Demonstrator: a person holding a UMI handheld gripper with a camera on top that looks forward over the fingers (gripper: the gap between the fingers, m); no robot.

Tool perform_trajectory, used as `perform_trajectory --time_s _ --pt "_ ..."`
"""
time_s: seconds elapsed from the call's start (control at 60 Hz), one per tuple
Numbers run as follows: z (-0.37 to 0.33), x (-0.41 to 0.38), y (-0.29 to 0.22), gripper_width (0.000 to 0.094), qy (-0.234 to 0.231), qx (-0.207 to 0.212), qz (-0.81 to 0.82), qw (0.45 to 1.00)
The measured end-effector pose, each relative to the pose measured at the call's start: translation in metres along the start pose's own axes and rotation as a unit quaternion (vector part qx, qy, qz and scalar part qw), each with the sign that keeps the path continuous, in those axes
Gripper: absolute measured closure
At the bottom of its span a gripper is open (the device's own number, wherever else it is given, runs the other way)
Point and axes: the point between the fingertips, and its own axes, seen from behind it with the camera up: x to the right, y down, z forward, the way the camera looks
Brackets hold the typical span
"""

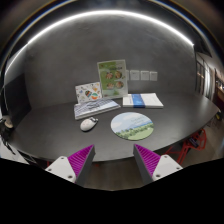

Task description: Arrange mouse

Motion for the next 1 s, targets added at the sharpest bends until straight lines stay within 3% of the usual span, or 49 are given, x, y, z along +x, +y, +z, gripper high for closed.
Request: perform_trajectory --time_s 0.167,0.283,0.533,0.75,1.0 --pt "0.025 -0.011 -0.001 0.0124 -0.040 0.001 -0.036 0.999" --pt "0.057 -0.032 0.003 0.0111 -0.098 -0.005 -0.059 0.993" --pt "0.140 -0.090 0.043 0.0108 -0.180 -0.074 -0.121 0.973" --pt "0.196 -0.134 0.014 0.0114 -0.190 -0.067 -0.133 0.970" --pt "0.262 -0.153 -0.020 0.0120 -0.119 -0.073 -0.102 0.985"
